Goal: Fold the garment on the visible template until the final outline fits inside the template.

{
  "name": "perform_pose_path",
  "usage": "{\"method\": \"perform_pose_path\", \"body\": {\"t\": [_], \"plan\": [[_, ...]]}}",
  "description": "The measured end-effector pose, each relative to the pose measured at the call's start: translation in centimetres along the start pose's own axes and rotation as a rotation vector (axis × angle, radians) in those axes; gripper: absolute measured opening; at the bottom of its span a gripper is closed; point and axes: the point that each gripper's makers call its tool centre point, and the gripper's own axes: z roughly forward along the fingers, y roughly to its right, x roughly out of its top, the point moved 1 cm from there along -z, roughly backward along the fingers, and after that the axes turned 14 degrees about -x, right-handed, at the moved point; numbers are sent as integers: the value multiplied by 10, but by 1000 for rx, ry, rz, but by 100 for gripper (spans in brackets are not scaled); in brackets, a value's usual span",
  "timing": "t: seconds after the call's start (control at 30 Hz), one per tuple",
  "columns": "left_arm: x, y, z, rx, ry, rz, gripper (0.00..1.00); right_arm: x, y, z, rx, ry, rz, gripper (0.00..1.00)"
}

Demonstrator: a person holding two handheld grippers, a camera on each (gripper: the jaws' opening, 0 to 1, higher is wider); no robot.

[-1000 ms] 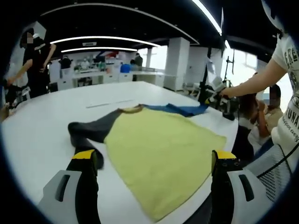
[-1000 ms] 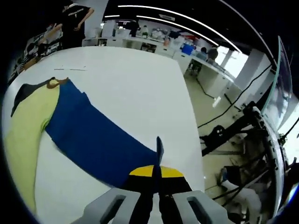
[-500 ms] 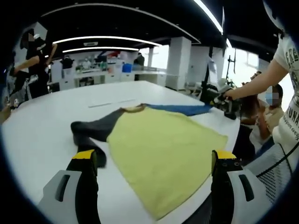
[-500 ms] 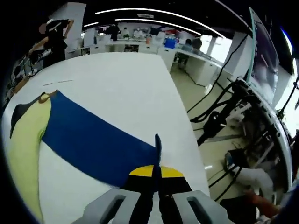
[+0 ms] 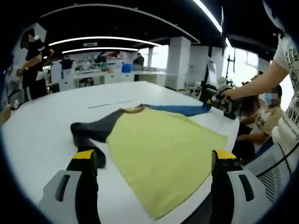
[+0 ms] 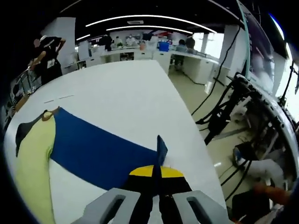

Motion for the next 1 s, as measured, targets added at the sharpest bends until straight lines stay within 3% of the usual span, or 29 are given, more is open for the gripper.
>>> {"method": "perform_pose_path", "body": {"t": [0.6, 1.0], "plan": [[3, 5, 1, 2, -4, 11, 99, 15, -39, -12, 68, 24, 7, 0], [6, 7, -1, 8, 2, 18, 99, 28, -78, -22, 137, 39, -36, 0]]}}
